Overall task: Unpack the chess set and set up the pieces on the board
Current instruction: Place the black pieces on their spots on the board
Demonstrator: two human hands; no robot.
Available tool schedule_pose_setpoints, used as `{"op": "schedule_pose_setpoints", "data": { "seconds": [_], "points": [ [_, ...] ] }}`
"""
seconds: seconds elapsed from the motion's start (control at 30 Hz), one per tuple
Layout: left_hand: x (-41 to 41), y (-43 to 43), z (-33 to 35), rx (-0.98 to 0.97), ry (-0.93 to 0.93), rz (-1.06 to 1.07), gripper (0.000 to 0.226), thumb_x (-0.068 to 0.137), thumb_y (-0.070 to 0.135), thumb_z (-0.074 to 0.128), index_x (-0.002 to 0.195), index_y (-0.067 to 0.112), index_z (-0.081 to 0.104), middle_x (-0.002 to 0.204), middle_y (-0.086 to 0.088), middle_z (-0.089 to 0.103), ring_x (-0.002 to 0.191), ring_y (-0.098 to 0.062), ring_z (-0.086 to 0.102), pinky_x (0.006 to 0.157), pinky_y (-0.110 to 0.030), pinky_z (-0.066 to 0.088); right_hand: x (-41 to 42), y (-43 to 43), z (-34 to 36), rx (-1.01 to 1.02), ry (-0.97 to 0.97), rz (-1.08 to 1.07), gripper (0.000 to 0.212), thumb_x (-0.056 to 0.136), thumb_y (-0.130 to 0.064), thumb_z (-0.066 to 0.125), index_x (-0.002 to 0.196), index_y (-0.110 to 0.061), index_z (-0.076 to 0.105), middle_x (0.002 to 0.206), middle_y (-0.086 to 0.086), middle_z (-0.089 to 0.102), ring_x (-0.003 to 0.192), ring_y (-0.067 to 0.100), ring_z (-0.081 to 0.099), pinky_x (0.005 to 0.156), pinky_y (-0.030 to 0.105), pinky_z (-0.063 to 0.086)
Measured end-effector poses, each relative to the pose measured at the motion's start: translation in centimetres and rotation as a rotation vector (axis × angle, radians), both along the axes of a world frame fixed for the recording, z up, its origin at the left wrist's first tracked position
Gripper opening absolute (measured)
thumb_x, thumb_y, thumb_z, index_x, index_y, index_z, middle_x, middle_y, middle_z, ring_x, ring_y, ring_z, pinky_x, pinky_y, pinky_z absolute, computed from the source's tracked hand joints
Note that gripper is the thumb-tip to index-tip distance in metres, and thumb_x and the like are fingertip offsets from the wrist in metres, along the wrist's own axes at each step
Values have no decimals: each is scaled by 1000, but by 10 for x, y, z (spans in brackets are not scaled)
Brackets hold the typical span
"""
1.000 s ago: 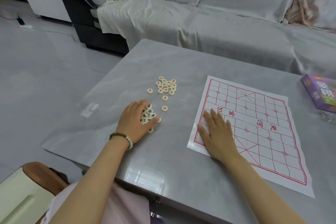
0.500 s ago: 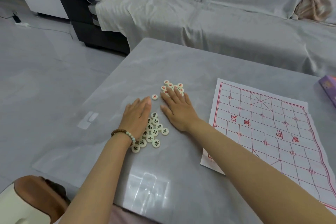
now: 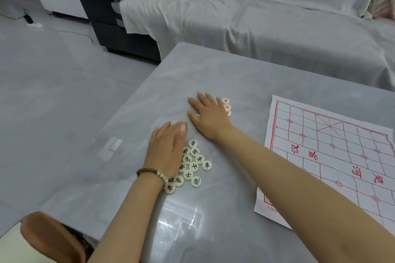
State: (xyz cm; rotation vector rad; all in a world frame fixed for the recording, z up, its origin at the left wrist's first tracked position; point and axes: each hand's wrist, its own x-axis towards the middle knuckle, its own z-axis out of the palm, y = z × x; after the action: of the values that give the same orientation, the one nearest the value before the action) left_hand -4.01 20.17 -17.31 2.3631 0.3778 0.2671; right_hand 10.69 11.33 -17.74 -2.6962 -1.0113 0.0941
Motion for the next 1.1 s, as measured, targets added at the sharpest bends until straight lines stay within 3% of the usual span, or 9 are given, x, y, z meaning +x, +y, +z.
{"op": "schedule_pose_setpoints", "data": {
  "seconds": [0.1,0.17,0.33,0.43,0.57,0.73,0.93,1.0,1.1],
  "points": [
    [-4,3,-2,20,-2,-57,74,83,59,0,133,31,47,144,11,38,140,-7,17,116,-27,3,8,-6,-3,10,-6,-114,48,100,-37,25,147,-26,25,158,1,14,145,19,5,117,39,-4],
    [-6,0,-3,5,9,-86,72,82,62,2,132,36,46,144,14,37,139,-4,15,116,-27,1,11,-11,-2,-11,-24,-172,48,100,-37,24,147,-25,25,158,2,13,145,20,4,116,41,-4],
    [-17,-8,-3,156,83,-258,68,75,74,14,131,47,41,147,22,26,141,-2,7,114,-25,-6,12,-16,-1,-71,-17,-203,55,94,-58,23,145,-37,24,159,-1,6,145,25,-7,114,51,-10],
    [-20,-5,-3,191,95,-297,74,66,84,25,132,51,35,146,28,18,140,2,3,116,-26,-5,13,-19,-3,-45,-7,-257,51,94,-56,24,143,-41,25,158,0,8,145,27,-2,113,54,-5],
    [-23,-9,-6,212,93,-302,75,64,82,33,133,51,32,143,32,9,140,3,-2,116,-24,-3,14,-26,-8,-13,-41,-283,47,98,-45,25,143,-35,29,157,1,15,145,22,7,114,50,4],
    [-18,-27,-5,139,56,-305,61,77,71,46,132,45,42,147,27,20,140,2,5,112,-17,2,10,-46,-9,15,-78,-328,45,99,-40,26,142,-31,33,155,1,21,144,20,13,113,47,10],
    [-8,-47,-7,110,24,-352,47,83,58,53,128,45,49,149,18,26,141,-5,10,114,-21,-1,4,-65,5,111,37,-244,48,99,-45,26,145,-31,28,158,-1,12,146,18,5,116,44,-1],
    [-4,-55,-6,103,17,-371,46,83,56,54,127,44,51,149,17,28,141,-7,11,115,-23,0,-5,-87,11,202,-1,-255,47,99,-45,26,144,-31,31,157,-3,14,145,17,7,116,42,-2],
    [2,-63,-4,122,17,-394,40,83,55,55,121,42,56,147,14,32,140,-7,15,115,-25,3,-29,-133,10,166,-43,-304,47,100,-43,24,145,-30,30,157,-4,15,145,15,7,116,38,-3]
  ]
}}
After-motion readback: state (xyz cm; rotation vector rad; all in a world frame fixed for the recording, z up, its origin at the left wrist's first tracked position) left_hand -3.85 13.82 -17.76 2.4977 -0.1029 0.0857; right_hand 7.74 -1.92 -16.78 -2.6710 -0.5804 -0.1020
